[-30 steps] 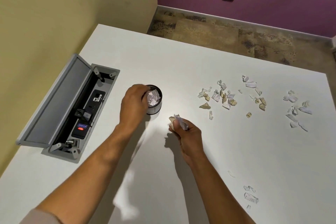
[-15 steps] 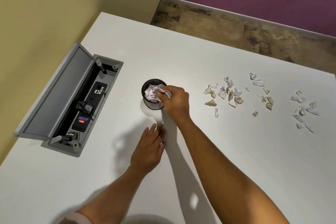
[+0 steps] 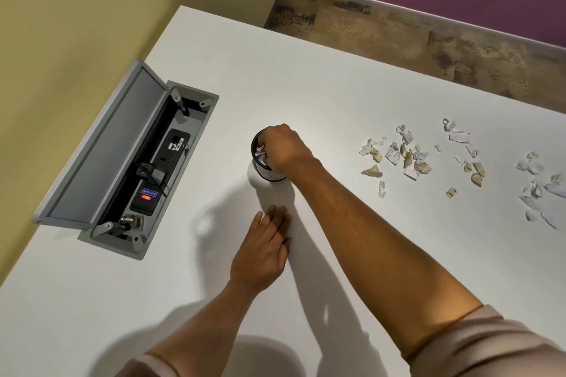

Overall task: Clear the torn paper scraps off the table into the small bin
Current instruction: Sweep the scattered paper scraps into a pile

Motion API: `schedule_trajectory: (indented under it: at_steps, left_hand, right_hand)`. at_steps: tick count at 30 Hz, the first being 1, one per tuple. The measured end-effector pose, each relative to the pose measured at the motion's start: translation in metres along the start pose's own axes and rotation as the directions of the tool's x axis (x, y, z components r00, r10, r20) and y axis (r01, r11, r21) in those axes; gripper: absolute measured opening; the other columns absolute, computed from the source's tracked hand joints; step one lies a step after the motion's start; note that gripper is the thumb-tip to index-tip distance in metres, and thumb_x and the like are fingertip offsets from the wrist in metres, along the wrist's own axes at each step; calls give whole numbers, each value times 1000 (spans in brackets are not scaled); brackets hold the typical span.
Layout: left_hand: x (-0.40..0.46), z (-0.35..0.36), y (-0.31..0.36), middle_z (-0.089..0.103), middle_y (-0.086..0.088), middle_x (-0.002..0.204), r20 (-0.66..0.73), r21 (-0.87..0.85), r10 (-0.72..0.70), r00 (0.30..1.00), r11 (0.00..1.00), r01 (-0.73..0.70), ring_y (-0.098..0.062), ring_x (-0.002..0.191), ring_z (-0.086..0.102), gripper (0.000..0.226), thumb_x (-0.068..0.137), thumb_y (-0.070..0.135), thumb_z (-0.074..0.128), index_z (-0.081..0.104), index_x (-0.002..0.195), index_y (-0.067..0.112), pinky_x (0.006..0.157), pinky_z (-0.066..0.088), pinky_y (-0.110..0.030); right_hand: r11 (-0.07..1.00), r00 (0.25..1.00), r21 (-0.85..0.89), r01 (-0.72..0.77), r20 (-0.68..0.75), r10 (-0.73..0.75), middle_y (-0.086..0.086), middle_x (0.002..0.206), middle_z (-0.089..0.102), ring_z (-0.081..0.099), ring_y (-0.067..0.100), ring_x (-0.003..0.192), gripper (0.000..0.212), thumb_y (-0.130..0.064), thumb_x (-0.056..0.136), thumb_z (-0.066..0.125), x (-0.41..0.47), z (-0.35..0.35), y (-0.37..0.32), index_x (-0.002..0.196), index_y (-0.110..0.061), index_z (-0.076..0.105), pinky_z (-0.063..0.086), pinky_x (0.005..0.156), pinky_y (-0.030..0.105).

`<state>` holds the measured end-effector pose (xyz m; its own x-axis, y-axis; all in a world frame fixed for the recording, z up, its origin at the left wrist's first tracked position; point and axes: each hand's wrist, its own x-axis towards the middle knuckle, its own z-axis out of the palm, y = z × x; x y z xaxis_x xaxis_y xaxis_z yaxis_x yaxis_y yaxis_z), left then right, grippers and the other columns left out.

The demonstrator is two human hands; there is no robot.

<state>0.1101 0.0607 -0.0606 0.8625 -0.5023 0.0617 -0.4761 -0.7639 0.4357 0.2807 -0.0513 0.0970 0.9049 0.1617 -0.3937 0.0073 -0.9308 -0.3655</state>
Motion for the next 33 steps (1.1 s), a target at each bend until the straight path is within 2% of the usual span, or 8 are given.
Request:
schedule_trajectory:
  at_steps: [6,9,15,18,21,26,30,33]
  left_hand:
    - [0,0,1,28,-6,159,-10,35,9,1000,999,-9,-24,150,18,51,102,28,40,35,149,7,120,21,-45]
    - [0,-2,1,27,-6,159,1,44,2,1000,999,-2,-23,150,17,52,102,29,38,34,149,8,121,20,-44]
    - [1,-4,3,25,-1,160,50,52,-37,998,998,35,-18,151,12,51,104,30,34,31,151,12,121,19,-42]
    - [1,-4,3,25,-1,160,54,52,-38,998,998,36,-18,151,13,51,104,31,34,32,151,13,122,18,-42]
    - [1,-3,2,25,-1,160,51,47,-39,998,998,37,-18,151,14,51,104,31,36,32,151,13,122,17,-41]
    - [1,-4,3,25,-1,160,39,20,-38,999,999,37,-18,150,15,51,103,30,39,33,150,13,122,18,-41]
    - [2,-5,3,26,-1,160,38,12,-36,999,999,35,-19,150,15,51,102,28,41,34,150,12,121,19,-42]
    - [1,-5,3,27,-2,159,33,16,-28,999,999,27,-19,150,15,50,102,28,41,36,149,11,121,19,-42]
  right_hand:
    - [996,999,-84,25,-20,-27,10,116,57,57,34,103,33,-10,82,63,-2,-18,2,115,-13,62,49,79,35]
    - [998,999,-63,21,-44,-23,8,112,59,57,31,100,33,-4,74,65,-2,-24,2,106,-13,63,51,81,36]
    - [998,987,47,29,157,-36,15,109,60,59,32,98,18,-10,84,57,10,-12,3,99,-7,65,53,80,36]
    - [995,975,-66,72,217,-56,10,87,58,55,28,87,9,-12,89,51,19,-5,2,83,-9,57,43,65,29]
    - [986,962,-148,79,272,-37,0,67,42,47,24,78,30,-11,93,46,27,0,1,64,-13,39,38,62,30]
    - [974,944,-213,74,331,0,-2,69,43,50,24,82,25,-9,94,42,32,0,-1,69,-12,42,41,69,32]
    - [970,928,-234,65,371,28,4,88,53,52,26,86,10,-8,93,42,33,-4,-5,90,-10,51,44,72,35]
    - [979,939,-199,53,343,19,5,83,53,54,28,82,13,-5,90,42,33,-3,-5,82,-8,52,46,70,35]
